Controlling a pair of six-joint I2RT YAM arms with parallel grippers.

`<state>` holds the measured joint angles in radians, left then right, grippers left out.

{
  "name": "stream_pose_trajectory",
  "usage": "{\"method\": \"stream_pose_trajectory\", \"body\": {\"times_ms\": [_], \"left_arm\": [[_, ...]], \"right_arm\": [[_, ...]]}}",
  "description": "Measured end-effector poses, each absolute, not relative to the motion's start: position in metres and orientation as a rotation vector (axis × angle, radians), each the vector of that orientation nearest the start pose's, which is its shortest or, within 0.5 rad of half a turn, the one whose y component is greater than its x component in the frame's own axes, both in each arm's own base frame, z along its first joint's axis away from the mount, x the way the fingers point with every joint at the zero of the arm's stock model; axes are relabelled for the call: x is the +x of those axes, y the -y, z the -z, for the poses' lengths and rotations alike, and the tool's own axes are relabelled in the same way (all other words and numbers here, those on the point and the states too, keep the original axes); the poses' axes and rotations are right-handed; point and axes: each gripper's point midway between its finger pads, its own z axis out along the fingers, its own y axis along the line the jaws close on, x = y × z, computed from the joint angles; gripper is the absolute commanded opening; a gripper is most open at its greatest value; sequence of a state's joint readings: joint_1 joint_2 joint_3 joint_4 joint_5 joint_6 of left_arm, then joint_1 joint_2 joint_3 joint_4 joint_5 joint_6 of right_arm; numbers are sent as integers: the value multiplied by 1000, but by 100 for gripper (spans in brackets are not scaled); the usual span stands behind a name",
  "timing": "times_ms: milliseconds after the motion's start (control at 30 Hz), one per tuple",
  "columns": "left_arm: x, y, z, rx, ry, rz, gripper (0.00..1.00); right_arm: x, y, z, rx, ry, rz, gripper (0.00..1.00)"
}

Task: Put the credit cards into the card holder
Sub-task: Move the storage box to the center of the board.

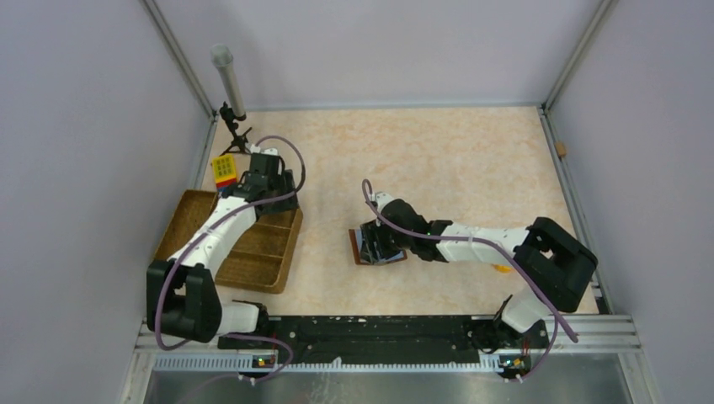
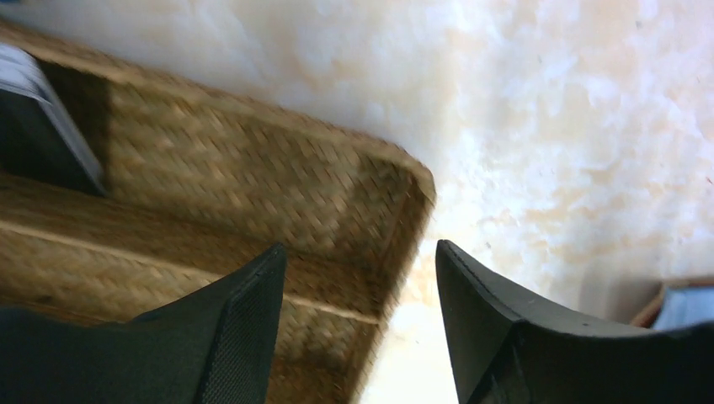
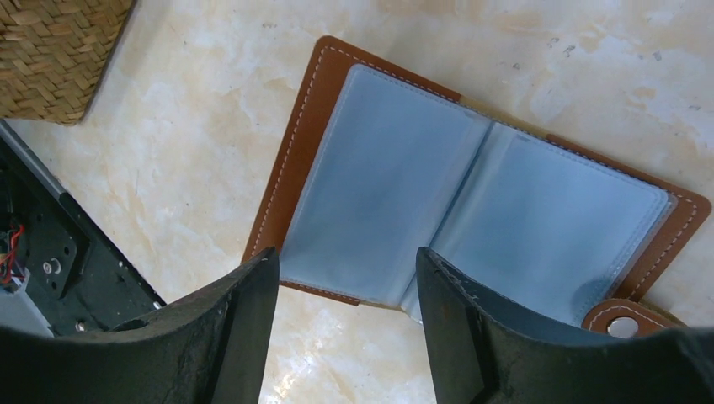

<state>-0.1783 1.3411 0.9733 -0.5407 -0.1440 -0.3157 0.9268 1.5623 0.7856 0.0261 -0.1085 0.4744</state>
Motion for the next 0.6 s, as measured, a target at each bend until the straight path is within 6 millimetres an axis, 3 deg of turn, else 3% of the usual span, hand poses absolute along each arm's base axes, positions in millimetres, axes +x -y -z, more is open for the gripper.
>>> {"method": "stream_pose_trajectory", "body": {"times_ms": [133,267,600], "left_arm": [[304,64,-103,-254,-2498,116,73],[285,69,-93,-277,-2525,124,77],[259,82,-86,-317,-2553,160,78]], "right_arm": [[208,-334,-65,-594,-2373,-781,64],[211,-333,-77,-578,-2351,-771,64],[217,-336,-92,-555,-2333,-769,67]]}}
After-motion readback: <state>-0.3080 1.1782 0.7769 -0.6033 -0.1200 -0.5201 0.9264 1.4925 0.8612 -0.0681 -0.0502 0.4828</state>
